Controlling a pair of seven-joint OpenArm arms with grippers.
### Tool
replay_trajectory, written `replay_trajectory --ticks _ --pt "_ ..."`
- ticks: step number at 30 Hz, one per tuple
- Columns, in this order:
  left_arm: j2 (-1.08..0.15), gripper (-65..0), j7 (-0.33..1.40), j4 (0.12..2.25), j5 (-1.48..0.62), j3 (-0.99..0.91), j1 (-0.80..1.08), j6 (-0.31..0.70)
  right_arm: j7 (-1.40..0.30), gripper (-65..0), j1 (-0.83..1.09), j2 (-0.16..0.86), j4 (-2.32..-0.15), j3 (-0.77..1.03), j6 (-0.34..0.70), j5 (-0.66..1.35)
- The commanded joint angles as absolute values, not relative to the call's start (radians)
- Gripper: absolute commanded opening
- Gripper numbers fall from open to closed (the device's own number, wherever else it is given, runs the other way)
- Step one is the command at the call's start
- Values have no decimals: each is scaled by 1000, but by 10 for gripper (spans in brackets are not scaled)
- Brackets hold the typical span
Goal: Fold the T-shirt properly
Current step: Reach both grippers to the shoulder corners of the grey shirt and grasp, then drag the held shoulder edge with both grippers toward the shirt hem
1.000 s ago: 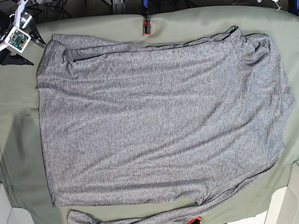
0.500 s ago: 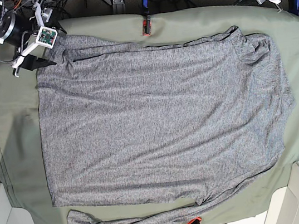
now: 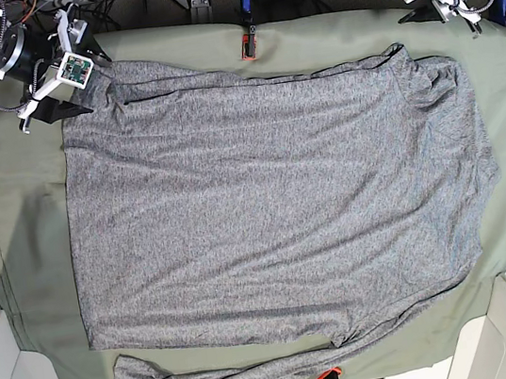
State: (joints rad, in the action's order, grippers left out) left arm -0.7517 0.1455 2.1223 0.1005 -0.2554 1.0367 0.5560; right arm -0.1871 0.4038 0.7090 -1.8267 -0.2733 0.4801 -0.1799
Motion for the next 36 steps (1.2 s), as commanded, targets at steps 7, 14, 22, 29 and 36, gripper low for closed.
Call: replay_trajectory --ticks 7,14,22,29,36 --pt "-798 -332 176 2085 102 -263 916 464 -195 -218 347 717 -1784 -271 475 -191" --pt "-801 -332 56 1956 101 -261 808 544 -195 -218 335 717 -1780 -271 476 -156" --pt "-801 -332 -11 1846 94 -260 743 569 -195 -218 332 716 -1774 -271 475 -157" --pt "-808 -332 -11 1840 128 -213 732 560 -195 -218 327 714 -1774 -271 467 -157" --pt "-815 -332 -4 1747 226 -40 620 437 -195 -218 328 714 -1774 -271 467 -157"
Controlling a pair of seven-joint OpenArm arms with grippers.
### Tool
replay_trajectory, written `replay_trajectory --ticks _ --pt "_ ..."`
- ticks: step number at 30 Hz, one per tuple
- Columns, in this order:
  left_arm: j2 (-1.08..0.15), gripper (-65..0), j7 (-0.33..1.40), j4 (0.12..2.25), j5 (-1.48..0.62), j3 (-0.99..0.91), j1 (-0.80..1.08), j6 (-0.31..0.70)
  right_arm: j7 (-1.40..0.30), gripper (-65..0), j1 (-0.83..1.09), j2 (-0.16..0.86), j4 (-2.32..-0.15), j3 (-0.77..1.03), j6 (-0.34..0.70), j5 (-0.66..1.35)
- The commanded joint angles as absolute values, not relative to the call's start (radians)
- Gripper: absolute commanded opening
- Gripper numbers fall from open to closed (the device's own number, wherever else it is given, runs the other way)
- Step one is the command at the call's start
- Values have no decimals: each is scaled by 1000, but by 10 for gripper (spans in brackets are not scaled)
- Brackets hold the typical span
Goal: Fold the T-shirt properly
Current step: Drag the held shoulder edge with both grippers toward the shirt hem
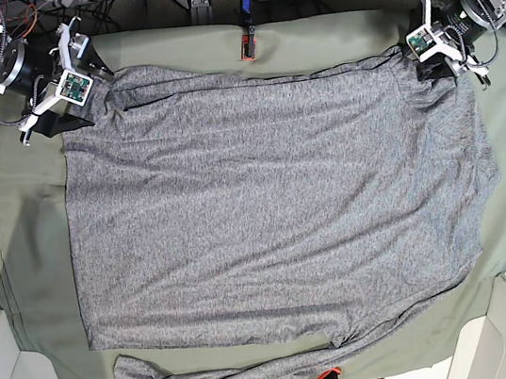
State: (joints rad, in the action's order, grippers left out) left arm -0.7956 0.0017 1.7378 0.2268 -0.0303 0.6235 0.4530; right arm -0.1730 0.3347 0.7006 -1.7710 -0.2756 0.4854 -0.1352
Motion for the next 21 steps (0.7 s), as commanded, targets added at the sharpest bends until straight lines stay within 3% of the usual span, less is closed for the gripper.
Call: replay_trajectory --ticks 1,9,12,13,15,17,18,21 --pt "-815 -332 -4 1735 227 -25 607 439 -195 -218 328 714 -1774 -271 467 -157" --pt "-815 -343 -17 1719 334 39 584 438 -195 -218 327 714 -1774 -271 449 -149" --pt "-816 -493 -19 1719 376 39 584 442 -195 -228 327 714 -1774 -271 449 -150" --pt "-816 -556 -19 1719 384 39 584 442 -195 -269 327 714 -1774 -271 449 -150" --pt "-818 -650 -19 1719 386 39 584 441 -195 -421 327 714 -1774 -271 449 -150" --pt "-818 -650 -19 1719 385 39 584 435 -195 -595 327 714 -1774 -271 449 -150" --pt "-819 -650 -18 1719 386 39 584 425 -195 -650 327 714 -1774 -271 449 -150" --pt "-831 -650 -15 1720 387 39 584 410 -209 -650 327 715 -1776 -270 449 -149"
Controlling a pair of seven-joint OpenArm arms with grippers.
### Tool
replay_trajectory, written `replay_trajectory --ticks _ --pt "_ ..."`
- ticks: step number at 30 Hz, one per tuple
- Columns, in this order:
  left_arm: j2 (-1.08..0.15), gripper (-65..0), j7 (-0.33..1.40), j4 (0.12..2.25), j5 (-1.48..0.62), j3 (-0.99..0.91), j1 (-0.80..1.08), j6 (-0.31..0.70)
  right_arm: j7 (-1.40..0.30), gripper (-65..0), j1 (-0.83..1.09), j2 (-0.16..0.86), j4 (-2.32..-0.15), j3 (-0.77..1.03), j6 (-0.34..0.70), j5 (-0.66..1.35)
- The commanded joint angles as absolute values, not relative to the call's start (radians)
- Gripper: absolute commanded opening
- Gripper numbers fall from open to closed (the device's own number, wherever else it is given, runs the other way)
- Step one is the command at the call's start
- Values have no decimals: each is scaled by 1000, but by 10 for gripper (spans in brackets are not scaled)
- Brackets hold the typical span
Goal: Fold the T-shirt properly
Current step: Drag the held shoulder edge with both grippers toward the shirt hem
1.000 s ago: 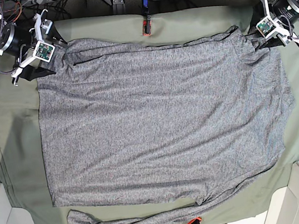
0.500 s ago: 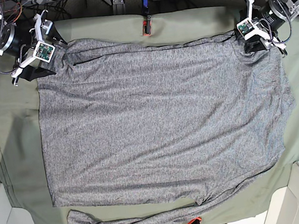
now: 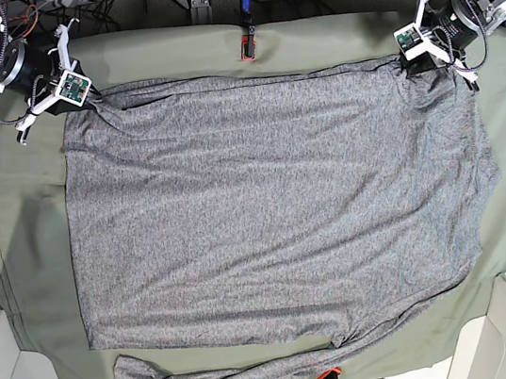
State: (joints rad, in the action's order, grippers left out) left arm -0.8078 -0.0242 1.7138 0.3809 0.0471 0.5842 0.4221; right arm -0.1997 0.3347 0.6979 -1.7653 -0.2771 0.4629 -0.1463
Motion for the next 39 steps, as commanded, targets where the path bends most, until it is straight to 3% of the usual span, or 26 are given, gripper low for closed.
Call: replay_trajectory --ticks 1,13,19,24,27,32,39 --pt "-841 -650 -14 1722 388 38 584 404 -216 -650 328 715 -1778 -270 449 -149" --pt "-915 -650 -23 1738 341 -186 581 405 -255 -650 305 706 -1833 -173 426 53" --pt "-943 -650 -83 1738 325 -191 550 488 -323 -650 232 695 -1832 -137 435 116" --pt "-952 -650 -83 1721 299 -187 475 498 -324 -650 177 694 -1819 -137 450 116" --pt "-973 -650 -93 1698 273 -147 424 578 -335 -650 143 673 -1785 -137 449 116" --pt "-978 -650 -93 1636 281 -25 297 527 -335 -650 79 596 -1694 -137 450 115" --pt "-978 -650 -94 1461 311 216 34 527 -344 -650 -8 545 -1618 -137 439 112"
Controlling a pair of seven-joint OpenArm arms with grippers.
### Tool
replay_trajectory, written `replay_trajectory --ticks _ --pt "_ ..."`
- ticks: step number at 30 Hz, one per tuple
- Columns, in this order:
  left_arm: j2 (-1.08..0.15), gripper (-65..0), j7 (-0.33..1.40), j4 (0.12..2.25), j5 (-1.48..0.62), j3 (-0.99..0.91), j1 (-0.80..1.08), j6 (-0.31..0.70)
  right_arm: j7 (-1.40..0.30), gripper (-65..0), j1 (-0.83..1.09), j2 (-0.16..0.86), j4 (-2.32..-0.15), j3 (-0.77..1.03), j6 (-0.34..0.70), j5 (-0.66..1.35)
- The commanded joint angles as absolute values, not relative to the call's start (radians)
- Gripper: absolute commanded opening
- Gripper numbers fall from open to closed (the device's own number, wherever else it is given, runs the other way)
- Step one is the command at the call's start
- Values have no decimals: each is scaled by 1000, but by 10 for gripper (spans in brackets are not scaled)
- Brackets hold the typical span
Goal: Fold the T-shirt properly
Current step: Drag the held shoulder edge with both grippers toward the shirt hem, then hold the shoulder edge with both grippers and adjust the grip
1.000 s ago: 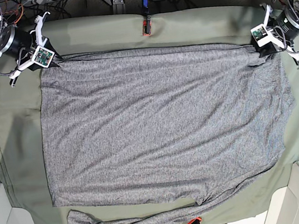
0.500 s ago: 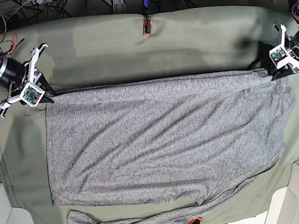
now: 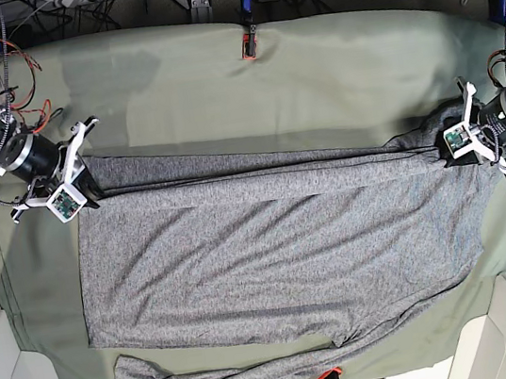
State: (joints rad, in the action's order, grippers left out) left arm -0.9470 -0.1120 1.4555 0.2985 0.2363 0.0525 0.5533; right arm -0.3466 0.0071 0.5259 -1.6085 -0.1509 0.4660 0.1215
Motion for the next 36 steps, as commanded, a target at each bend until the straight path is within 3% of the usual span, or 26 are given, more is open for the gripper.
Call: replay_trajectory --ticks 1,14,17,20,22,23,24,30,36 --pt "-978 -650 -94 1436 315 252 -4 527 -347 -650 -18 542 -1615 -137 430 112" --pt "-885 -650 -105 1119 311 609 -402 509 -394 -650 -60 529 -1612 -137 351 34" --pt "-870 -558 -105 1085 310 656 -444 509 -394 -650 -60 529 -1612 -137 350 33" --pt "-871 -347 -37 1085 258 669 -460 553 -398 -650 -60 529 -1612 -137 344 33" --pt "-871 -244 58 1087 149 668 -470 608 -420 -391 -60 529 -1612 -137 344 33" --pt "-871 -242 88 1091 111 668 -471 624 -432 -272 -59 529 -1612 -137 344 33" --pt "-875 -242 99 1100 92 668 -471 629 -439 -200 -58 529 -1612 -137 344 34" --pt "-935 -242 99 1213 -3 668 -467 641 -479 -199 -57 529 -1652 -137 343 50" --pt "-1052 -242 120 1399 -27 668 -398 668 -667 -200 -51 529 -1811 -137 350 141"
